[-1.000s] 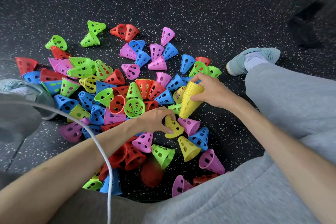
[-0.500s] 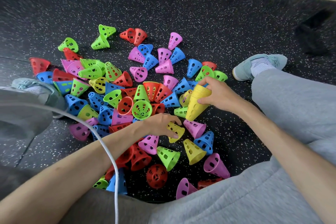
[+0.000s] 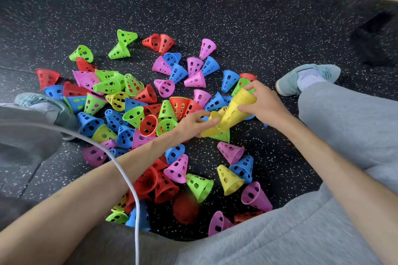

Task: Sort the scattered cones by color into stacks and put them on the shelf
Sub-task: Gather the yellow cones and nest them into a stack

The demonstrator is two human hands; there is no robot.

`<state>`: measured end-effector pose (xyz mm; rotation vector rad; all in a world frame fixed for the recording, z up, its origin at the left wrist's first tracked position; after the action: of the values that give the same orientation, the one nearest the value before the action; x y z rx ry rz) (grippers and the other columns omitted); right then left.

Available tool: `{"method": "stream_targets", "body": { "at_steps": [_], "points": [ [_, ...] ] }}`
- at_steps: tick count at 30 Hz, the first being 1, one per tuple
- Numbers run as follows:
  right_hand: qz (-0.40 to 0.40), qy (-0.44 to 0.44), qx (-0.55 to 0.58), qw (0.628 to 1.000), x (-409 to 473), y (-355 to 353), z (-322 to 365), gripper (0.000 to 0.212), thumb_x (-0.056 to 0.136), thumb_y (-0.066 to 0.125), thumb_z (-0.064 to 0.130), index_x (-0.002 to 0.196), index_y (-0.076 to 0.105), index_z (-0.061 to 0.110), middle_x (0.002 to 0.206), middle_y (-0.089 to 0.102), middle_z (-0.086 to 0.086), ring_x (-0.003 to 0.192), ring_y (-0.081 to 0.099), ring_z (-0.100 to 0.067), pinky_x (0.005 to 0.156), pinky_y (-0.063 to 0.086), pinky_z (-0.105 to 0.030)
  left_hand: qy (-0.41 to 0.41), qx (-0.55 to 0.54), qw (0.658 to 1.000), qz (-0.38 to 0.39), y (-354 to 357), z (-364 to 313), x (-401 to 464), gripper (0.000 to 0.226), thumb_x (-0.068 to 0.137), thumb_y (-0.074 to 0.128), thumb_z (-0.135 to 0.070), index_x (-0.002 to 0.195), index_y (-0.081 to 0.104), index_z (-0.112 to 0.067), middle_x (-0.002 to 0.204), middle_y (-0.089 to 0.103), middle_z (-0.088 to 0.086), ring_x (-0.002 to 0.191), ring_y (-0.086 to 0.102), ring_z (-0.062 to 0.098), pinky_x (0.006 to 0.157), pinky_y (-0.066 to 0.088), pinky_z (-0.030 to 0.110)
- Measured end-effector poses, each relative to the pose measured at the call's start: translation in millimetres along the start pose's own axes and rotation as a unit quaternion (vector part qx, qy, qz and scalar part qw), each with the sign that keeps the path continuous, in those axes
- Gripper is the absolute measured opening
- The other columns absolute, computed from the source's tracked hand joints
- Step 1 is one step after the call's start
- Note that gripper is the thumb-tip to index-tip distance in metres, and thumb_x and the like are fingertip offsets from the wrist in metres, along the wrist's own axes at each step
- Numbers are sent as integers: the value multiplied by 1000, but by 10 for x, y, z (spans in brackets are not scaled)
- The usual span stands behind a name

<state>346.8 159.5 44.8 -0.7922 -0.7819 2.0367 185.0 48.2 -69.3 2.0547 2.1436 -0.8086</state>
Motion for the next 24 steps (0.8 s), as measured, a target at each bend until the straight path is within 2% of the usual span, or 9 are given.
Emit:
{"method": "stream_targets", "body": {
  "at_steps": [2,5,8,10,12,13,17,21,24],
  "points": [
    [-18,-3,40,999,-2,-33,0,57,88,79,22,137,50,20,148,51,-11,138,47,-24,95,41,-31,0,-42,999,-12,-12,-107,24,68,93,60,-62,145,52,-18,113,70,19,105,70,29,89,62,42],
    [-19,2,104,994,-33,-11,4,56,89,78,18,137,51,18,146,52,-6,141,44,-20,97,39,-28,0,-95,995,-16,31,-267,66,62,94,58,-62,135,60,-16,109,72,17,101,73,27,84,63,40],
    [-22,9,138,990,-45,-26,3,55,83,83,20,130,54,26,137,61,-6,134,54,-21,106,48,-41,1,-117,993,-16,59,-385,99,52,97,57,-58,122,66,-14,105,74,11,95,74,23,84,63,40],
    [-22,11,155,988,-27,-37,-45,55,79,85,24,125,55,30,130,65,-5,127,60,-23,104,52,-49,14,-118,992,-31,34,-473,93,43,100,59,-47,124,65,-12,95,73,10,84,74,12,78,63,30],
    [-23,8,167,986,-37,-43,-41,53,83,83,19,126,55,27,125,67,-5,120,64,-22,101,54,-46,39,-110,992,-49,-12,-564,81,34,100,63,-35,127,63,-13,81,68,9,65,66,0,63,56,18],
    [-24,8,171,985,-51,-46,-30,50,86,81,16,127,54,25,122,68,-6,116,65,-21,100,54,-44,50,-107,992,-53,-26,-602,75,35,100,65,-32,129,61,-14,79,67,12,64,64,-1,60,53,16],
    [-29,5,179,983,-46,-55,-28,42,94,72,13,132,54,19,126,65,-9,119,62,-24,100,53,-43,73,-125,987,-63,-76,-639,76,32,94,74,-30,124,63,-26,102,76,15,83,69,7,69,58,24],
    [-3,18,182,983,-26,2,-60,49,90,77,12,130,51,18,114,69,-4,108,67,-18,94,56,-36,87,-120,984,-99,-120,-632,68,32,91,76,-33,121,65,-28,105,75,9,86,71,11,69,59,24],
    [2,25,154,988,-14,21,-78,55,84,82,13,129,50,21,116,68,-5,109,66,-21,97,55,-45,99,-119,981,-116,-121,-643,57,31,91,77,-32,120,66,-28,104,75,8,88,73,17,71,60,26]
  ]
}}
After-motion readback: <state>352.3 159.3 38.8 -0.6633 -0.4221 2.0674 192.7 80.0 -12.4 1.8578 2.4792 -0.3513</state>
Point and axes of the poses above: each hand's wrist, its own x-axis towards the middle knuckle, its own y-axis out of the palm, z = x × y, the point moved 10 cm from there along x, towards the middle knuckle
